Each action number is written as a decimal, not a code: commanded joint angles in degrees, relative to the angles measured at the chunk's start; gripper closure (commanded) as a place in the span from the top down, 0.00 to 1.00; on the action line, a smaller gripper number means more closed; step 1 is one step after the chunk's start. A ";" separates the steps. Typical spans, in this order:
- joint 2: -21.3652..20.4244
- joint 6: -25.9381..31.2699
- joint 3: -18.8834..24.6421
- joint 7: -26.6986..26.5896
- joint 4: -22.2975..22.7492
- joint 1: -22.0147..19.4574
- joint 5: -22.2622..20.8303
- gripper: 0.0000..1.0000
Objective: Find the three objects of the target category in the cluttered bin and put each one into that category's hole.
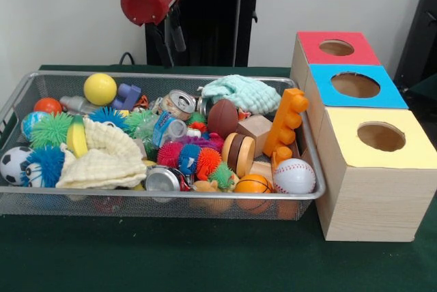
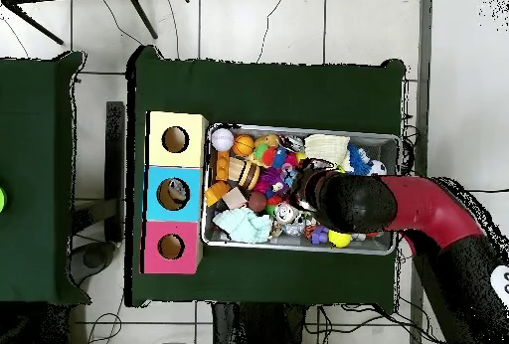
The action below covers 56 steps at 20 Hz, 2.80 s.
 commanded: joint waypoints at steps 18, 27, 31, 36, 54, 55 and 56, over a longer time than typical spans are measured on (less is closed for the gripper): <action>10.00 -3.61 -4.35 7.56 -8.80 0.09 2.12 1.00; 11.47 -2.84 -4.43 6.59 -10.47 -0.42 1.20 1.00; 11.19 -2.14 -5.98 6.97 -11.44 0.48 -0.27 1.00; 11.43 -1.39 -7.65 6.71 -12.83 1.24 -1.88 1.00; 17.82 -2.48 -12.26 8.66 -16.39 4.14 -3.71 1.00; 18.59 -1.71 -12.45 8.69 -16.59 4.18 -3.29 1.00; 18.96 -1.40 -12.38 8.47 -16.56 4.10 -3.07 1.00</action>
